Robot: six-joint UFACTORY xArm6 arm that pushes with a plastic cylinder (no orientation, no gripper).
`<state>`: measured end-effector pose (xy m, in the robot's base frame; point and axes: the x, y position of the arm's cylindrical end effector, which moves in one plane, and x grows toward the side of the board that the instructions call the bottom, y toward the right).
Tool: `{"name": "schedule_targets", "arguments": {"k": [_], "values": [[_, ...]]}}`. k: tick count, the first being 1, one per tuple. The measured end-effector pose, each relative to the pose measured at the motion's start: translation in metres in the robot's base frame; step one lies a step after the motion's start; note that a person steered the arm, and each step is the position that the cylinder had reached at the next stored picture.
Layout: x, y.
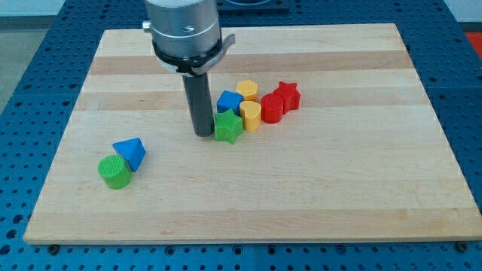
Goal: Move the blue triangle to the left side of the green star
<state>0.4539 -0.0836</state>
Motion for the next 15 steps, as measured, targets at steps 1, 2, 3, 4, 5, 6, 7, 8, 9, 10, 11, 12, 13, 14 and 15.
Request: {"name": "schedule_targets", "arguments": {"k": [1, 2, 3, 4, 5, 6, 7, 8, 9, 10, 11, 12, 13, 14, 15], "values": [[0.0, -0.037], [0.0, -0.076], [0.003, -0.112], [0.016, -0.147], [0.041, -0.165], [0.063, -0.166], [0.064, -0.16], [0.063, -0.137], [0.053, -0.108], [0.036, -0.082], [0.03, -0.047], [0.03, -0.011], [0.025, 0.018], [0.019, 0.03], [0.033, 0.035]]}}
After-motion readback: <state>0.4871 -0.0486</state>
